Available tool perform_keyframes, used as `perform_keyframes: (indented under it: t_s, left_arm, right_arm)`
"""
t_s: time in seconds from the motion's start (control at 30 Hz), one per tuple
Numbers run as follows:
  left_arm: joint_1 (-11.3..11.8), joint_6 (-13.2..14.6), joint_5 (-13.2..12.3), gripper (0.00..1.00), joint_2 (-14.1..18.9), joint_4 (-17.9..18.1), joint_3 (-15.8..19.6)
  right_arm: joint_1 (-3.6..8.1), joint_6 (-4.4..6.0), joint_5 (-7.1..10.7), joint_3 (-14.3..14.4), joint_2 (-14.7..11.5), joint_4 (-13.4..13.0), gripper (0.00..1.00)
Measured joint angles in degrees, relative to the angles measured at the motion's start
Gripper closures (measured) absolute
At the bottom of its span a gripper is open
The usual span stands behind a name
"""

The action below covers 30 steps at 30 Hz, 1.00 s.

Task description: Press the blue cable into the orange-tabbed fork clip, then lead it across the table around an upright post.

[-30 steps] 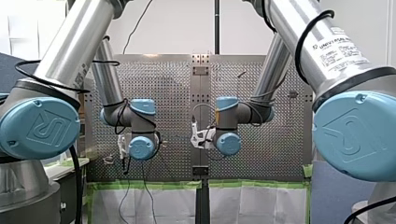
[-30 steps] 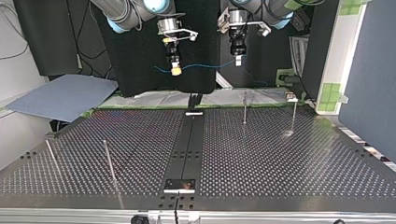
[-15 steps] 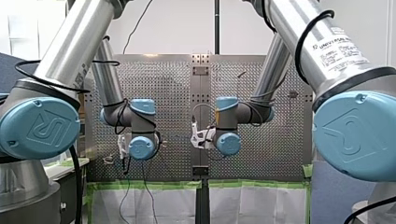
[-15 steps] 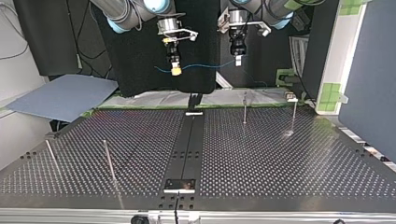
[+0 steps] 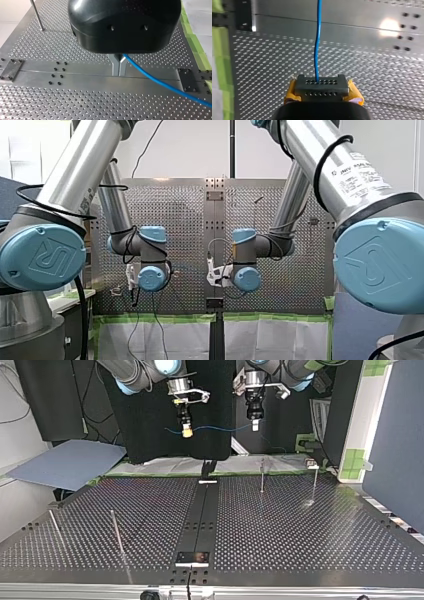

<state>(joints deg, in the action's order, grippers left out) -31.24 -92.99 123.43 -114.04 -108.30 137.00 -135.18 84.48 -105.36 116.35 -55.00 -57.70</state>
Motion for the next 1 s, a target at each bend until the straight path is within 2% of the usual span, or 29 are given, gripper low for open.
perform_keyframes:
  t_s: [0.63,0.8,1.0]
  left_arm:
    - [-0.3,0.4,0.2,1.00,0.4,-0.3,-0.2]
    - [-1.6,2.3,0.5,1.00,2.5,-2.5,-0.3]
    - [-1.8,3.0,0.5,1.00,4.6,-5.6,-0.3]
  right_arm:
    - [0.05,0.00,-0.03,0.1,0.7,0.4,1.00]
    - [0.05,0.00,-0.03,0.1,0.7,0.4,1.00]
    - [0.05,0.00,-0.03,0.1,0.7,0.4,1.00]
